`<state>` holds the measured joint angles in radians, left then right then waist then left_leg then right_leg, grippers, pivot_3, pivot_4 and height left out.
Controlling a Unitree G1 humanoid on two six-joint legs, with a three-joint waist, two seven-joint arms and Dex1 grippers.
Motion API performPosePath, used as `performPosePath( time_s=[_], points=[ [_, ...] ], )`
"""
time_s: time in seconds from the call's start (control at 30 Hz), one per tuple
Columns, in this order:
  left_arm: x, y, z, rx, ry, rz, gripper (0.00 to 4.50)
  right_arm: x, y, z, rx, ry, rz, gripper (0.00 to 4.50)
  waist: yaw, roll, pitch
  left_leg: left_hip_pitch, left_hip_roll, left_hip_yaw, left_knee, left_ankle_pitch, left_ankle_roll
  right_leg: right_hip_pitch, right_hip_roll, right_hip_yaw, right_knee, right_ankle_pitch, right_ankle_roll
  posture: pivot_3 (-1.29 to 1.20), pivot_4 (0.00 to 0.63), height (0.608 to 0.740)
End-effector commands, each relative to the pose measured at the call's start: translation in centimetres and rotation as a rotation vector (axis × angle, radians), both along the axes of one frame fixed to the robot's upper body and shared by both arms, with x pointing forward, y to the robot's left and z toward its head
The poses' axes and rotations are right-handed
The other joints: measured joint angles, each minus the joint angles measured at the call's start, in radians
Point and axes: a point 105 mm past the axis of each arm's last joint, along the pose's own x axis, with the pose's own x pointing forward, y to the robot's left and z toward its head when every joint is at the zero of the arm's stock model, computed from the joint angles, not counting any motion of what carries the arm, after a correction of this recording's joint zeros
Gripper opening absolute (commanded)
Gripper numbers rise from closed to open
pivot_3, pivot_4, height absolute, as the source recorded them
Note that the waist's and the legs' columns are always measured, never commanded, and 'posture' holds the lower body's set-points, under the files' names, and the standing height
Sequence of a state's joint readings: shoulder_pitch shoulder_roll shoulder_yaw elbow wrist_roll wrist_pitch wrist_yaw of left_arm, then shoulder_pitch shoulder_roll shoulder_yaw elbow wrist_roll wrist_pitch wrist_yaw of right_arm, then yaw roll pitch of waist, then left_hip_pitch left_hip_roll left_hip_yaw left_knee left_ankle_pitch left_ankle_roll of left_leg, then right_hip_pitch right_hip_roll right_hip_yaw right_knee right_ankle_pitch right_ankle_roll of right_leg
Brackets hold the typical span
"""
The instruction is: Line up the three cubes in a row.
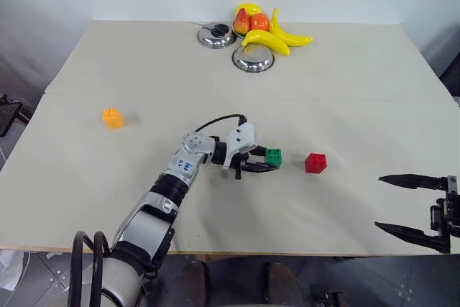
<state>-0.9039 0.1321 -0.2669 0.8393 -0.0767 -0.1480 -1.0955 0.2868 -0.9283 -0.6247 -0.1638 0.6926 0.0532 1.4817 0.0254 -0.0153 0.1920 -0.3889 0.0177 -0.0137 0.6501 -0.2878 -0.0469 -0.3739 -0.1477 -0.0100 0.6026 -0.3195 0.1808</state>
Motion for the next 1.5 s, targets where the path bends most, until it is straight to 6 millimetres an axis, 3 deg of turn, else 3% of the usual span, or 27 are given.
performPosePath(
  time_s=[0.03, 0.27, 0.6, 0.63, 0.9, 0.97, 1.13, 1.37, 1.5],
  points=[
    [0.2, 0.0, 0.8, -0.012, -0.028, -0.028, 1.5, -0.2, 0.2, 0.8, 0.013, -0.044, -0.001, 4.5, 0.001, 0.0, 0.0, 0.0, 0.0, 0.0, 0.0, 0.0, 0.0, 0.0, 0.0, 0.0, 0.0, 0.0, 0.0, 0.0, 0.15, 0.74],
    [0.9, 1.6, 0.4, 0.046, -0.036, -0.009, 1.5, 0.1, 0.6, 0.5, 0.024, -0.048, 0.002, 4.5, 0.002, 0.0, 0.0, 0.0, 0.0, 0.0, 0.001, 0.0, 0.0, 0.0, 0.0, 0.0, 0.0, 0.0, 0.0, 0.0, 0.15, 0.74],
    [0.5, 2.1, -0.2, 0.066, -0.023, -0.044, 1.5, 0.7, 1.0, 0.3, 0.027, -0.057, 0.017, 4.5, 0.002, 0.0, 0.0, 0.0, 0.0, 0.0, 0.001, 0.0, 0.0, 0.0, 0.0, 0.0, 0.001, 0.0, 0.0, 0.0, 0.15, 0.74],
    [0.8, 2.1, -0.1, 0.066, -0.04, -0.03, 2.23, 0.8, 1.1, 0.3, 0.027, -0.058, 0.02, 4.5, 0.002, 0.0, 0.0, 0.0, 0.0, 0.0, 0.001, 0.0, 0.0, 0.0, 0.0, 0.0, 0.002, 0.0, 0.0, 0.0, 0.15, 0.74],
    [1.7, 2.9, 0.7, 0.015, -0.061, 0.046, 4.49, 1.3, 1.1, 0.0, 0.033, -0.06, 0.029, 4.5, 0.002, 0.0, 0.0, 0.0, 0.0, 0.0, 0.002, 0.0, 0.0, 0.0, 0.0, 0.0, 0.002, 0.0, 0.0, 0.0, 0.15, 0.74],
    [1.5, 4.7, 1.1, -0.036, -0.073, 0.064, 4.49, 1.8, 1.5, 0.0, 0.043, -0.064, 0.051, 4.5, 0.0, 0.0, 0.0, 0.0, 0.0, 0.0, 0.002, 0.0, 0.0, 0.0, 0.0, 0.0, 0.002, 0.0, 0.0, 0.0, 0.15, 0.74],
    [-1.7, 12.3, 1.9, -0.197, -0.035, 0.139, 4.49, 3.6, 2.9, 0.6, 0.097, -0.065, 0.081, 4.5, -0.044, 0.001, 0.0, 0.002, 0.002, 0.001, -0.002, 0.001, -0.001, -0.002, 0.0, 0.0, 0.008, -0.001, -0.002, 0.0, 0.15, 0.74],
    [-4.7, 22.0, 1.7, -0.252, -0.098, 0.566, 4.49, 5.4, 4.4, 0.8, 0.198, -0.066, 0.111, 4.5, -0.023, 0.001, 0.0, 0.001, 0.002, -0.002, 0.002, 0.0, 0.0, 0.001, 0.0, -0.001, 0.009, -0.001, -0.002, 0.0, 0.15, 0.74],
    [-6.2, 26.0, 1.7, -0.308, -0.131, 0.832, 4.49, 5.8, 5.9, 1.2, 0.245, -0.121, 0.146, 4.5, -0.017, 0.0, 0.0, 0.001, 0.002, -0.003, 0.002, -0.001, 0.0, 0.0, 0.0, -0.001, 0.009, -0.001, -0.003, 0.0, 0.15, 0.74]
  ],
)
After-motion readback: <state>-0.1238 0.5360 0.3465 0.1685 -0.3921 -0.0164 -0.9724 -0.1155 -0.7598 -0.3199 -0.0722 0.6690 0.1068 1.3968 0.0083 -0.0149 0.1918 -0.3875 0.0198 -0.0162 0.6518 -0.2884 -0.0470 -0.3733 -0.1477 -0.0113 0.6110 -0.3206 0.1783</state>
